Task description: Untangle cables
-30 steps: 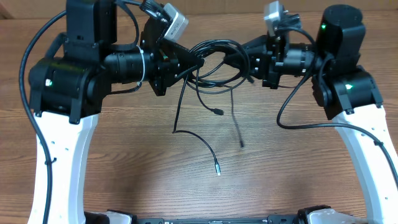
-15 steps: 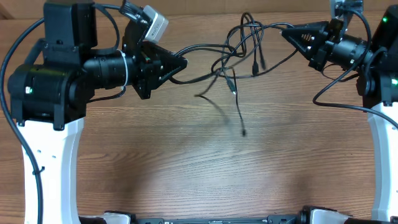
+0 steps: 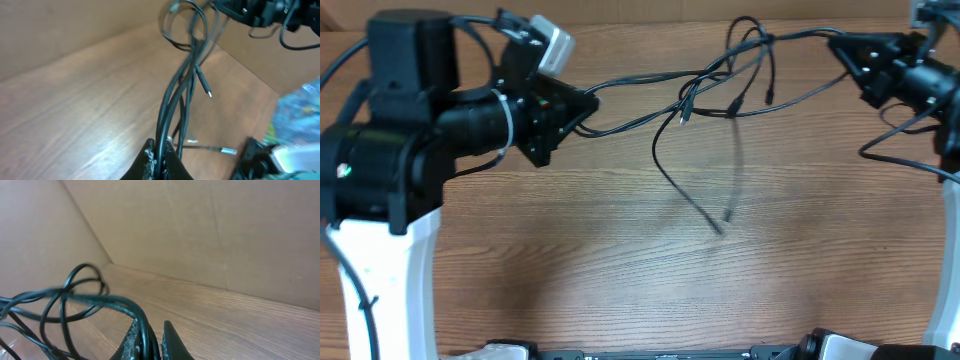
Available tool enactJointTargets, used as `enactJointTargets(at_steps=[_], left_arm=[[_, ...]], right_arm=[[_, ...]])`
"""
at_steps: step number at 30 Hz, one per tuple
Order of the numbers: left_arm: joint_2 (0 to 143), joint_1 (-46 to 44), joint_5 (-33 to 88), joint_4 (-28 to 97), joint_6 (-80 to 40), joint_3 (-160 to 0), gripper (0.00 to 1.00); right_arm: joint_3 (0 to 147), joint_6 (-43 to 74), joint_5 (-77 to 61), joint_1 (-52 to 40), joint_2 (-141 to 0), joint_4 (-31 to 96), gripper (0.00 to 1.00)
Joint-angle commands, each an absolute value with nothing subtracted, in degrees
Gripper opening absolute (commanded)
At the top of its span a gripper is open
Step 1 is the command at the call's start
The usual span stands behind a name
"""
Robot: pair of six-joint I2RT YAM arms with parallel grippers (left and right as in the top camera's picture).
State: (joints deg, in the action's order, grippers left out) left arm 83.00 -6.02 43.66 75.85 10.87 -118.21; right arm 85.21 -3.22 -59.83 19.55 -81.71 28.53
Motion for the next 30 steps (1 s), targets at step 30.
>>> enactJointTargets(at_steps=[30], left_arm=[[83.70,5.54,53.60,81.01,10.61,-119.02,0.34]], right_arm=[[85.91,24.91,-76.84,16.53,-81.45,1.06,0.05]])
